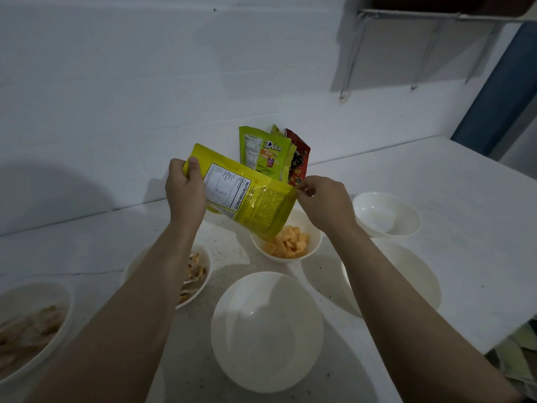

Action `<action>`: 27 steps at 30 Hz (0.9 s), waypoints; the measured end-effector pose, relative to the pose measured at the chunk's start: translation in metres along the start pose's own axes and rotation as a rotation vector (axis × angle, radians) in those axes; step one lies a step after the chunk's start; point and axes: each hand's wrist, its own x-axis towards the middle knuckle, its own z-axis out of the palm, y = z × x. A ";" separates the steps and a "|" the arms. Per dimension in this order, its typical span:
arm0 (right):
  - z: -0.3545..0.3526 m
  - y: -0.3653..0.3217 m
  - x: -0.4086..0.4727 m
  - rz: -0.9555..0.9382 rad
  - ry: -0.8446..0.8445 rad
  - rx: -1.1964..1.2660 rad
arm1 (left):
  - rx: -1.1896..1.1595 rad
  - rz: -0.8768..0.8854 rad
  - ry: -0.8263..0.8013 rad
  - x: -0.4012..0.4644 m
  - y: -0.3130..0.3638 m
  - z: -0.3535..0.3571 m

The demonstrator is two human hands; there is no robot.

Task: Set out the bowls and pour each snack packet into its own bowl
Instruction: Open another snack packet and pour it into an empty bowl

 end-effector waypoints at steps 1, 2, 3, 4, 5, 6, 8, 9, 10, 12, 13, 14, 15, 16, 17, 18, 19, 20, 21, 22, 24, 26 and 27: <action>0.000 0.000 0.000 -0.001 -0.001 -0.002 | 0.004 0.002 0.000 0.000 0.001 0.000; 0.000 0.001 0.000 -0.001 -0.008 -0.009 | 0.009 0.005 0.000 0.001 0.001 0.000; 0.000 0.001 0.000 0.000 -0.016 -0.012 | 0.014 0.008 0.000 0.002 0.002 0.001; 0.001 0.002 0.001 0.001 -0.019 -0.008 | 0.018 0.007 0.000 0.003 0.002 0.001; 0.001 0.002 0.001 -0.001 -0.019 -0.001 | 0.018 0.003 0.000 0.004 0.001 0.001; 0.001 0.003 0.001 0.000 -0.023 0.001 | 0.018 -0.002 0.001 0.004 0.001 0.002; 0.001 0.003 0.002 0.014 -0.039 -0.001 | 0.021 -0.003 -0.002 0.004 0.002 0.003; 0.001 0.004 0.003 0.019 -0.035 0.004 | 0.023 -0.003 -0.005 0.003 0.002 0.004; 0.001 0.004 0.004 0.020 -0.027 0.003 | 0.023 -0.005 -0.007 0.003 0.002 0.005; 0.000 0.003 0.004 0.018 -0.018 -0.003 | 0.018 -0.007 -0.009 0.003 0.003 0.006; 0.001 0.003 0.005 0.017 -0.013 0.001 | 0.013 -0.007 -0.008 0.004 0.004 0.006; 0.001 0.004 0.005 0.016 -0.008 0.003 | 0.009 -0.006 -0.007 0.005 0.004 0.006; 0.002 0.004 0.004 0.018 -0.009 0.000 | 0.007 -0.005 -0.006 0.005 0.005 0.006; 0.002 0.004 0.004 0.023 -0.016 -0.005 | 0.005 -0.003 -0.006 0.005 0.005 0.006; 0.003 0.004 0.003 0.027 -0.019 -0.003 | 0.004 -0.001 -0.005 0.006 0.006 0.006; 0.004 0.005 0.003 0.027 -0.012 0.004 | 0.003 0.002 -0.004 0.006 0.007 0.006; 0.004 0.005 0.003 0.025 -0.002 0.008 | 0.003 0.006 -0.004 0.006 0.008 0.006; 0.004 0.005 0.003 0.022 0.001 0.003 | 0.006 0.012 -0.006 0.006 0.008 0.006; 0.004 0.005 0.003 0.022 -0.004 -0.002 | 0.009 0.015 -0.008 0.006 0.008 0.007; 0.003 0.005 0.003 0.019 -0.002 -0.001 | 0.010 0.013 -0.009 0.006 0.008 0.007; 0.002 0.005 0.004 0.007 0.023 0.002 | 0.011 0.004 -0.004 0.006 0.008 0.007; 0.002 0.005 0.004 -0.003 0.032 -0.015 | 0.014 0.003 0.002 0.006 0.008 0.007; 0.003 0.005 0.004 -0.005 0.034 -0.017 | 0.013 0.003 0.005 0.006 0.009 0.006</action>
